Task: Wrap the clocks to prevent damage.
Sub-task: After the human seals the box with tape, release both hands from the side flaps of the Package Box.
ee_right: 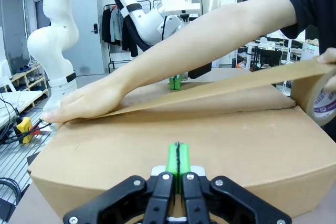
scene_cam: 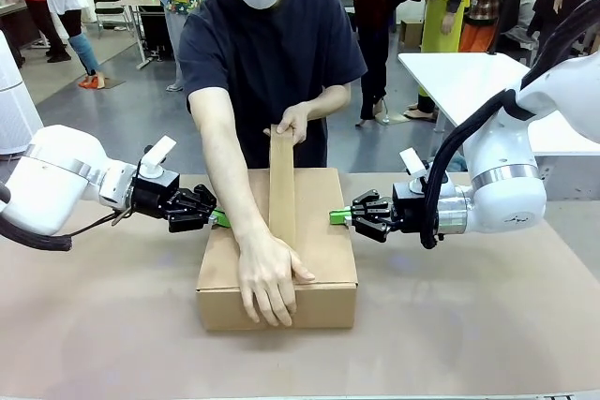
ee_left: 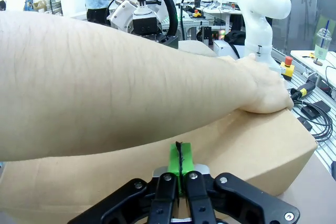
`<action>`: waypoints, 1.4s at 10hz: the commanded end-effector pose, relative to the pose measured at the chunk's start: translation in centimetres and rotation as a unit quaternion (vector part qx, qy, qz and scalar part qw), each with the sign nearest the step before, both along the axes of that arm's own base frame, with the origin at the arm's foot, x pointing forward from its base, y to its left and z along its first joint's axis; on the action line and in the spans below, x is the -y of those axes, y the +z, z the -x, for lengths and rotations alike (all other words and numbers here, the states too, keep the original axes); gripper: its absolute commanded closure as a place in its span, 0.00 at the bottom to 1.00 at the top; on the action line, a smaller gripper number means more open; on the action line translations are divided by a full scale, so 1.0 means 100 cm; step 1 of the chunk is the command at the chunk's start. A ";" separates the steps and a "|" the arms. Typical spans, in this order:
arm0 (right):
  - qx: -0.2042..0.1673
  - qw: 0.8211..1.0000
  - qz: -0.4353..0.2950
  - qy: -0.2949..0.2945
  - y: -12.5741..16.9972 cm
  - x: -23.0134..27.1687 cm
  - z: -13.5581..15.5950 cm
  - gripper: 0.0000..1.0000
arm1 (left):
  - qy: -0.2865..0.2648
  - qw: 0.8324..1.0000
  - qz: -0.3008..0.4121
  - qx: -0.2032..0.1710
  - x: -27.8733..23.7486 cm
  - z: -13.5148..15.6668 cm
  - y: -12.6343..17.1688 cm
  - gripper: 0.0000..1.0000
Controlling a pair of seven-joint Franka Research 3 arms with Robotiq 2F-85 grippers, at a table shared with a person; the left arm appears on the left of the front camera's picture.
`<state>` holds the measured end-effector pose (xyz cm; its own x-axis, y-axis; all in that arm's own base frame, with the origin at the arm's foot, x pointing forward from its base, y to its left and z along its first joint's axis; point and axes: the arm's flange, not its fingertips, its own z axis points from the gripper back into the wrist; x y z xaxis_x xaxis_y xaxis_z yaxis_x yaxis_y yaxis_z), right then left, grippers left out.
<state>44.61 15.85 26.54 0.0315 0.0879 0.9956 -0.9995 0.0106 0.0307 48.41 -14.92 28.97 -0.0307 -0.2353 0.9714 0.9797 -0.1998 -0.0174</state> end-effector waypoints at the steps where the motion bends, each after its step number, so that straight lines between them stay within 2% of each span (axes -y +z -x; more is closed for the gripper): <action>1: -0.001 1.000 0.001 -0.005 -0.002 -0.002 0.002 0.99 | 0.004 1.000 -0.001 0.000 0.000 0.000 -0.002 1.00; 14: -0.001 1.000 0.001 -0.005 -0.002 -0.002 0.002 0.99 | 0.004 1.000 -0.001 0.000 0.000 0.000 -0.002 1.00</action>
<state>44.61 15.85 26.53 0.0315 0.0880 0.9956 -0.9995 0.0106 0.0307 48.40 -14.91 28.90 -0.0293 -0.2356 0.9714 0.9797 -0.1996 -0.0188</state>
